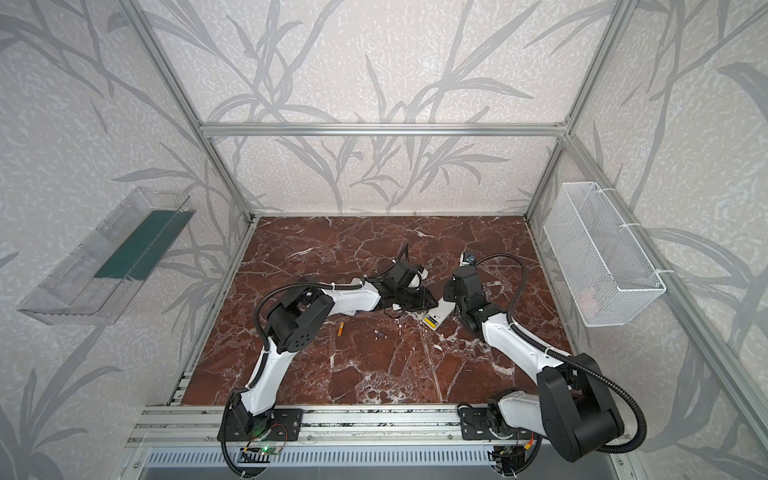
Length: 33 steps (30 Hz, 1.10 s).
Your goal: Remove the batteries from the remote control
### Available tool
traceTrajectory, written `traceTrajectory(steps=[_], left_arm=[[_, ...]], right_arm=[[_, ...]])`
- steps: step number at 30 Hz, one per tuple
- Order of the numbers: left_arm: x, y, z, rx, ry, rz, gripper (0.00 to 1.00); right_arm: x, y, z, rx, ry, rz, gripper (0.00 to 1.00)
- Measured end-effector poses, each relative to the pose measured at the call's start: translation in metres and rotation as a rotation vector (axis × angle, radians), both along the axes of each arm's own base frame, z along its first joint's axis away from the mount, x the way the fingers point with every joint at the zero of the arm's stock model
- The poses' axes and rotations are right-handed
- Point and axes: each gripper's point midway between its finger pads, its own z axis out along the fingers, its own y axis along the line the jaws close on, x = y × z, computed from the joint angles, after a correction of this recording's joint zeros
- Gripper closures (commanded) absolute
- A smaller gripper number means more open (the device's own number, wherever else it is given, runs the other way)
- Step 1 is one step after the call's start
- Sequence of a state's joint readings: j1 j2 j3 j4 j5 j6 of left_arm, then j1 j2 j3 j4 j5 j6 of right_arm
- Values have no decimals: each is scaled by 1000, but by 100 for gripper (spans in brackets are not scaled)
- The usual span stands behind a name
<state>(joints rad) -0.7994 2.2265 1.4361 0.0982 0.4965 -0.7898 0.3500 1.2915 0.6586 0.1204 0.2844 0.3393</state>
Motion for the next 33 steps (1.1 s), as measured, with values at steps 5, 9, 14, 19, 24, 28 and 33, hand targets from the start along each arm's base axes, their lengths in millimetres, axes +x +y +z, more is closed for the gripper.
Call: traceTrajectory(steps=[5, 9, 14, 19, 24, 28, 33], left_arm=[[-10, 42, 1, 52, -1, 55, 71], [-23, 64, 5, 72, -10, 72, 73], [-55, 55, 2, 68, -33, 10, 76], [-82, 39, 2, 19, -44, -83, 78], [-100, 9, 27, -47, -107, -212, 78], [-110, -15, 50, -97, -153, -273, 78], [-115, -14, 44, -81, -147, -282, 77]], right_arm=[[42, 21, 13, -4, -28, 70, 100], [79, 46, 7, 5, -21, 140, 100], [97, 64, -27, 6, 41, 201, 100], [91, 64, -53, -24, 114, 228, 100], [78, 55, -44, -65, 131, 219, 100], [58, 39, -30, -108, 144, 191, 100], [30, 20, -21, -151, 181, 150, 100]])
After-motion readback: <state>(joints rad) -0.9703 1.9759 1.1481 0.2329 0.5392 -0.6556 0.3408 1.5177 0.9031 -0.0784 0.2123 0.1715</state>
